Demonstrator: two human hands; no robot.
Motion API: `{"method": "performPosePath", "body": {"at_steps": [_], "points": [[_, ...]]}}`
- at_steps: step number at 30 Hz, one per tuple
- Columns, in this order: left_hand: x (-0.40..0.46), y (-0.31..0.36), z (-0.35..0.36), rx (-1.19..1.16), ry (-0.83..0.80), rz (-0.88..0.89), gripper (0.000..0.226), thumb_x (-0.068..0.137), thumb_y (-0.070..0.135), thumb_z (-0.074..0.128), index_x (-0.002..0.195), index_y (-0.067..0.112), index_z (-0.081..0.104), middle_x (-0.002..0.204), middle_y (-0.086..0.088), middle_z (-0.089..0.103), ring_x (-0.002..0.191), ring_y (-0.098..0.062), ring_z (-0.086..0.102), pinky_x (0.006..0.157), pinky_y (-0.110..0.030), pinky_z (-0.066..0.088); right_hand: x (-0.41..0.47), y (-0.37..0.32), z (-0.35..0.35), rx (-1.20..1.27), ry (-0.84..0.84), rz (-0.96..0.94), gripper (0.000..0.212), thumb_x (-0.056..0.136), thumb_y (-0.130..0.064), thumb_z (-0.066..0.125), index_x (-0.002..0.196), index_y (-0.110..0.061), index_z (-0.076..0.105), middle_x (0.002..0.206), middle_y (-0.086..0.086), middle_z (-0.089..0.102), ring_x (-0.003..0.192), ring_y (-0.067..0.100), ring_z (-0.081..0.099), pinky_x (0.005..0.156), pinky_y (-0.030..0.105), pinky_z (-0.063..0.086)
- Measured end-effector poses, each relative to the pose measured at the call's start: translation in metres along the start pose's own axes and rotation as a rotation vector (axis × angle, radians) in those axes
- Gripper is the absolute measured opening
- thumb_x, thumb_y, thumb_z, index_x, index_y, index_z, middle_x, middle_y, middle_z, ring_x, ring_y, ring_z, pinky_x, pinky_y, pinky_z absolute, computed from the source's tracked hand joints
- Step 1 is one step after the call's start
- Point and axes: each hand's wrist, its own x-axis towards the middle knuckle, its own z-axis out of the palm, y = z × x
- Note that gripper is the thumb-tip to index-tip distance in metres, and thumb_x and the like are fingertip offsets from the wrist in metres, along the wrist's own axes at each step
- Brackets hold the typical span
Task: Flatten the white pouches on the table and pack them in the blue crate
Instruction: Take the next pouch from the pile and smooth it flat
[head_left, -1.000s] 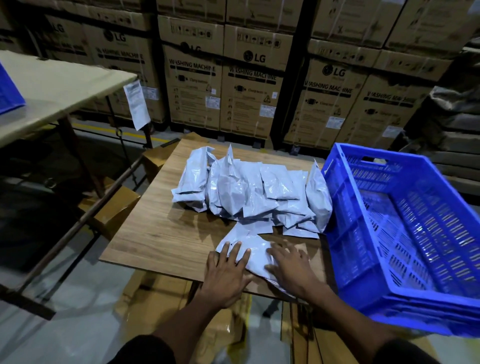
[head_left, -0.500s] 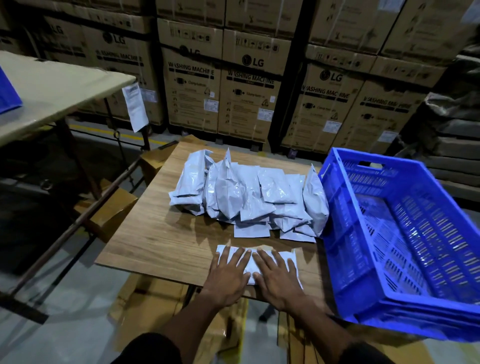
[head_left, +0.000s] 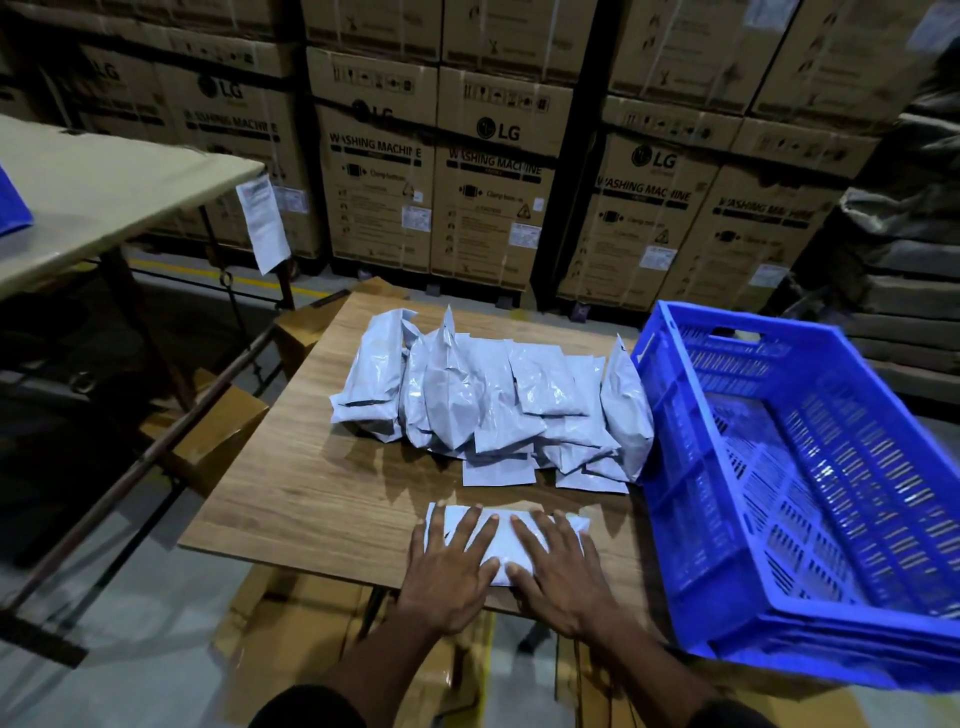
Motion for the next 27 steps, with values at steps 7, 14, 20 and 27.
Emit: {"method": "performPosePath", "body": {"at_steps": [7, 14, 20, 27], "points": [[-0.006, -0.001, 0.005, -0.040, 0.031, -0.014, 0.062, 0.104, 0.060, 0.015, 0.154, 0.034, 0.040, 0.159, -0.006, 0.041, 0.140, -0.051, 0.039, 0.104, -0.065, 0.042, -0.011, 0.015, 0.012, 0.026, 0.036, 0.022, 0.065, 0.094, -0.077, 0.012, 0.147, -0.058, -0.019, 0.165, -0.012, -0.017, 0.152, 0.022, -0.015, 0.119, 0.051, 0.001], [-0.004, -0.001, 0.001, -0.083, 0.009, -0.042, 0.060, 0.103, 0.060, 0.021, 0.151, 0.034, 0.046, 0.153, -0.001, 0.049, 0.138, -0.049, 0.043, 0.100, -0.066, 0.044, -0.003, 0.015, 0.003, 0.025, -0.053, 0.035, 0.070, 0.093, -0.076, 0.013, 0.152, -0.050, -0.014, 0.166, -0.008, -0.013, 0.152, 0.026, -0.013, 0.117, 0.060, -0.001], [-0.006, 0.002, -0.004, -0.114, 0.040, -0.041, 0.060, 0.097, 0.058, 0.036, 0.150, 0.032, 0.049, 0.152, -0.001, 0.050, 0.136, -0.052, 0.044, 0.098, -0.067, 0.044, 0.000, 0.006, 0.008, -0.101, 0.050, -0.048, 0.069, 0.099, -0.068, 0.018, 0.157, -0.029, 0.020, 0.166, 0.004, 0.016, 0.150, 0.037, 0.016, 0.111, 0.065, 0.022], [-0.006, 0.002, -0.002, -0.099, 0.051, -0.021, 0.061, 0.098, 0.058, 0.035, 0.153, 0.032, 0.043, 0.156, -0.001, 0.046, 0.138, -0.052, 0.041, 0.098, -0.069, 0.042, 0.005, 0.019, 0.010, -0.068, -0.014, -0.160, 0.073, 0.097, -0.072, 0.016, 0.159, -0.036, 0.000, 0.167, -0.009, -0.009, 0.153, 0.022, -0.005, 0.121, 0.053, 0.004]]}}
